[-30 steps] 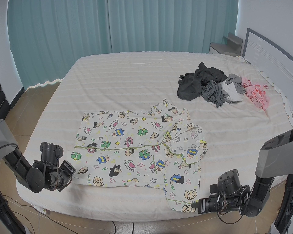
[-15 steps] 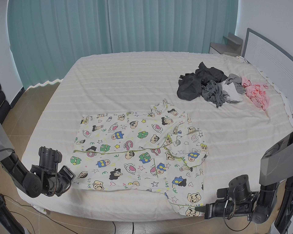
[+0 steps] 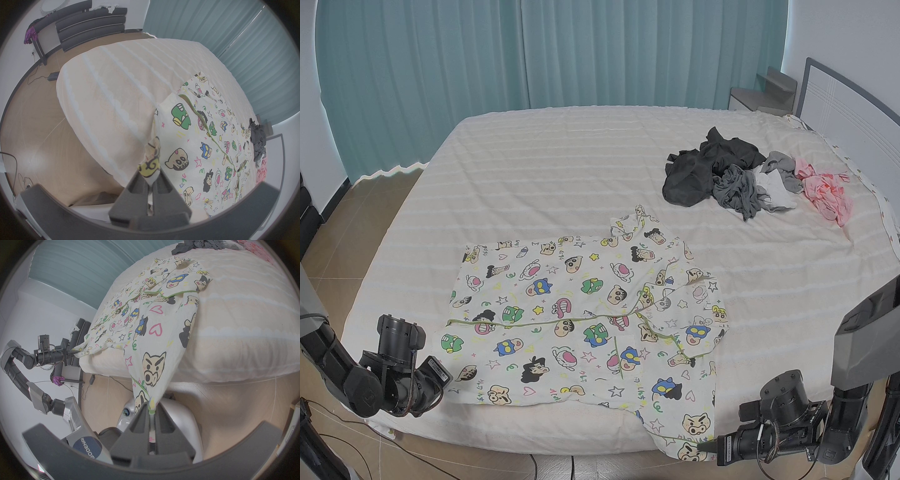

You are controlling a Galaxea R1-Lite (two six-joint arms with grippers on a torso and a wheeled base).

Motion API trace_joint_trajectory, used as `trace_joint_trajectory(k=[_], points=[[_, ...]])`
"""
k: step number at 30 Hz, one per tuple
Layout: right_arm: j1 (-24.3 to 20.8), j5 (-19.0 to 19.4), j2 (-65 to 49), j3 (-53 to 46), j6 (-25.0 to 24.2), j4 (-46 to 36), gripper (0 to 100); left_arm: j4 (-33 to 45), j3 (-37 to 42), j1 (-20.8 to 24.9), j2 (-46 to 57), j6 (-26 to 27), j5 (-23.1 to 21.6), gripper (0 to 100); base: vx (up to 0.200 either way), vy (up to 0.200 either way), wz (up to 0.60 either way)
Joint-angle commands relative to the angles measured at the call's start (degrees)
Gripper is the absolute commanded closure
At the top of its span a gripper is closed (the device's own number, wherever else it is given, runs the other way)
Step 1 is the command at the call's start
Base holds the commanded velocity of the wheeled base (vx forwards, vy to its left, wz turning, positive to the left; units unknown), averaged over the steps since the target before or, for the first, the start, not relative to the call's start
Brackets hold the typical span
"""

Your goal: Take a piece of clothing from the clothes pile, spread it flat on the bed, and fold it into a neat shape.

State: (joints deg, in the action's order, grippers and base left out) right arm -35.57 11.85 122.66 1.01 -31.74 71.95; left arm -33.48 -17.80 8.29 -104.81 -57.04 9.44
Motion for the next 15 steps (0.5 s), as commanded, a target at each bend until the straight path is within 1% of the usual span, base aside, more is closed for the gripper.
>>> trace_joint_trajectory(k=[1,3,6,10,12,15], points=[[-1.08,0.02,-4.45,-1.01,0.02,-3.31,100,-0.1,1.8,-0.03,0.49,1.32,-0.03,100,0.0,0.0,0.0],[-1.25,0.02,-5.68,-1.01,0.1,-6.12,100,-0.01,2.59,-0.03,1.98,2.28,-0.29,100,0.0,0.0,0.0],[-1.96,0.1,-6.91,-1.01,0.1,-9.19,100,0.34,3.65,-0.03,3.39,2.72,-2.32,100,0.0,0.0,0.0],[-3.36,-0.07,-7.88,-1.01,0.19,-11.66,100,0.43,4.79,0.06,3.13,2.81,-2.58,100,0.0,0.0,0.0],[-4.86,-0.16,-8.93,-1.01,0.28,-13.85,100,0.43,6.2,0.06,3.48,4.22,-2.76,100,0.0,0.0,0.0],[-5.65,-0.16,-9.9,-1.01,0.28,-14.56,100,0.34,7.34,0.06,3.56,6.59,-3.11,100,0.0,0.0,0.0]])
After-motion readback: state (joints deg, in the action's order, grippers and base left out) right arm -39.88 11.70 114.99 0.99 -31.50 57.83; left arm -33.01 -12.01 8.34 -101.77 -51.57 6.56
